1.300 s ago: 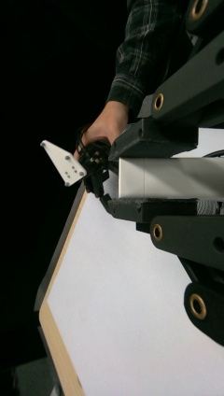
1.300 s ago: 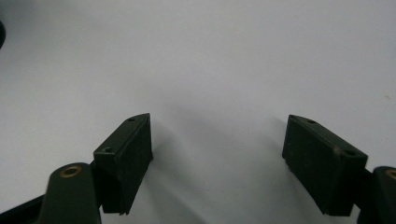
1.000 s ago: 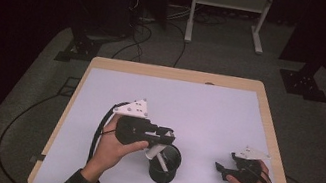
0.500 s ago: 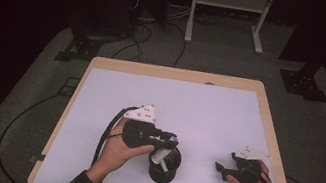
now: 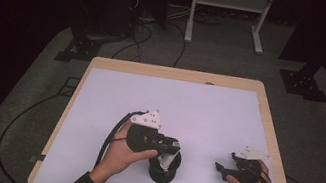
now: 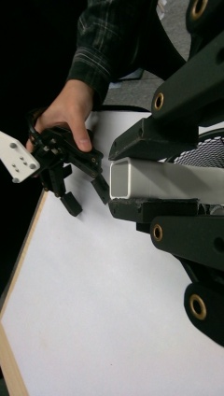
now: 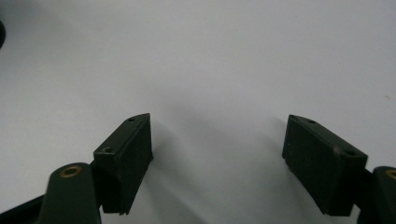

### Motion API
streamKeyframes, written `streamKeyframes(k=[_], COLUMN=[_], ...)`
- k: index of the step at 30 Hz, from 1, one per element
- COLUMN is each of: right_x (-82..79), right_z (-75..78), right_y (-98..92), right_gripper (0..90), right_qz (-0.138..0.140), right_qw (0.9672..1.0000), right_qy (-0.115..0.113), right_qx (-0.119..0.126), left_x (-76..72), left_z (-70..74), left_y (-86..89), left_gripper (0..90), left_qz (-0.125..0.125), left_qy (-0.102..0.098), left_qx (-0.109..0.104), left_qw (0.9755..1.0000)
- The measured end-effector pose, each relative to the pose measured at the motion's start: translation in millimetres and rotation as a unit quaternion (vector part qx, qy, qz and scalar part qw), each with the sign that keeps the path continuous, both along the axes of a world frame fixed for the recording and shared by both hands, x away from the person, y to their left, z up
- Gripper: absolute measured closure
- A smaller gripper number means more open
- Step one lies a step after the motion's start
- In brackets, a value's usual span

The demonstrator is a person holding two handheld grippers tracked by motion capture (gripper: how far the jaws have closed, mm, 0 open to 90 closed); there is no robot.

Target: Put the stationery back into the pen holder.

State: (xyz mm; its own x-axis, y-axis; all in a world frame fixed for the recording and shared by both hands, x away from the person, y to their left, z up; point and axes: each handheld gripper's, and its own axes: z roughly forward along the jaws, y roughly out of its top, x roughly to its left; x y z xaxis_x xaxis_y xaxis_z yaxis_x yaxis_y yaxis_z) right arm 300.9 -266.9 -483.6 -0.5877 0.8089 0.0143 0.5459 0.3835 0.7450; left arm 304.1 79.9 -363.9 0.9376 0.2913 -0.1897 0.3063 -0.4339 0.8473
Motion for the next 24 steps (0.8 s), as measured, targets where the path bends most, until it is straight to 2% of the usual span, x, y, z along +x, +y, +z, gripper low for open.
streamKeyframes(k=[4,13,24], right_x=[0.0,0.0,-0.1], right_z=[0.0,0.0,-0.1], right_y=[0.0,0.0,0.0], right_gripper=[23.1,23.1,23.1], right_qz=[0.0,0.0,0.0], right_qw=[1.0,1.0,1.0], right_qy=[0.0,0.0,0.0], right_qx=[0.0,0.0,0.0], left_x=[-0.5,-1.8,0.0], left_z=[-1.4,2.1,12.3], left_y=[-0.4,4.7,22.8], left_gripper=[70.1,70.5,62.2], left_qz=[0.001,0.007,0.03], left_qy=[-0.002,-0.005,-0.013], left_qx=[0.006,0.001,-0.004], left_qw=[1.0,1.0,0.9995])
